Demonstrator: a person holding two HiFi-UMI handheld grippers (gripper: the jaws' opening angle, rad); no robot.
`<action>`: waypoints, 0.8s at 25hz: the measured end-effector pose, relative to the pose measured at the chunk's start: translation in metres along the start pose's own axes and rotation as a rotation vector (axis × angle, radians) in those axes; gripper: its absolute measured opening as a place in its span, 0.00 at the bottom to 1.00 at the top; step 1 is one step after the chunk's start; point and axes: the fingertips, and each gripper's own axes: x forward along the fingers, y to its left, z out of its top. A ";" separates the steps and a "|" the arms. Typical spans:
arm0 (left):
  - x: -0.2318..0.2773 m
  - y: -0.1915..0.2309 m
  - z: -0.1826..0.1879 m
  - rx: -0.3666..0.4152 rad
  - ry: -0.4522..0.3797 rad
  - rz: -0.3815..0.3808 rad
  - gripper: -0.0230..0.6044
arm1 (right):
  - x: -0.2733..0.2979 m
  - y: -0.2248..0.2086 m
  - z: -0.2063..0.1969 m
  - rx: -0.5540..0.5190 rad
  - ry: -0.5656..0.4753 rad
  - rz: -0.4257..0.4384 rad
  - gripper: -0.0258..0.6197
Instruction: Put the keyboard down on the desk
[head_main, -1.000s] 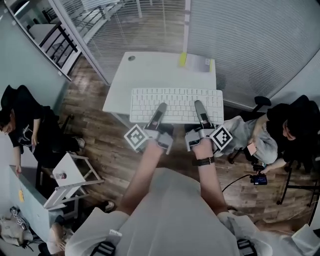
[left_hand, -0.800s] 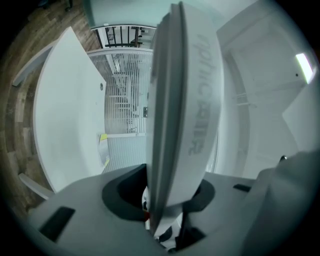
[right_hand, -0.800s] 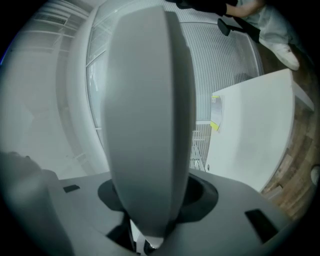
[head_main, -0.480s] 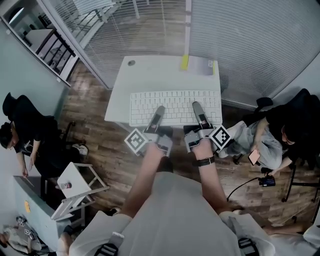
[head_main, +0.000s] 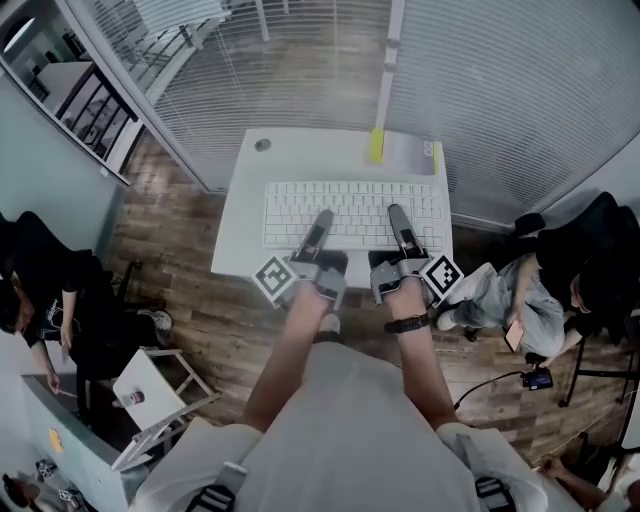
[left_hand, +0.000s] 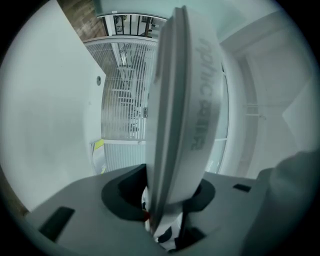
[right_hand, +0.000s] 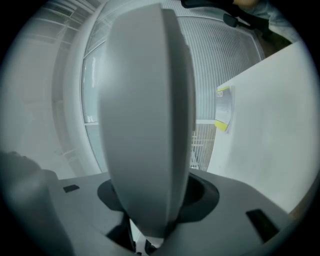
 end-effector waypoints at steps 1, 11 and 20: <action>0.003 0.000 0.004 0.003 0.004 -0.007 0.27 | 0.005 0.000 -0.001 -0.002 -0.002 0.004 0.35; 0.010 0.017 0.003 -0.017 0.053 0.030 0.27 | -0.001 -0.019 0.004 0.026 -0.068 -0.025 0.35; 0.015 0.061 -0.001 -0.057 0.085 0.099 0.26 | -0.003 -0.057 0.009 -0.006 -0.021 -0.069 0.38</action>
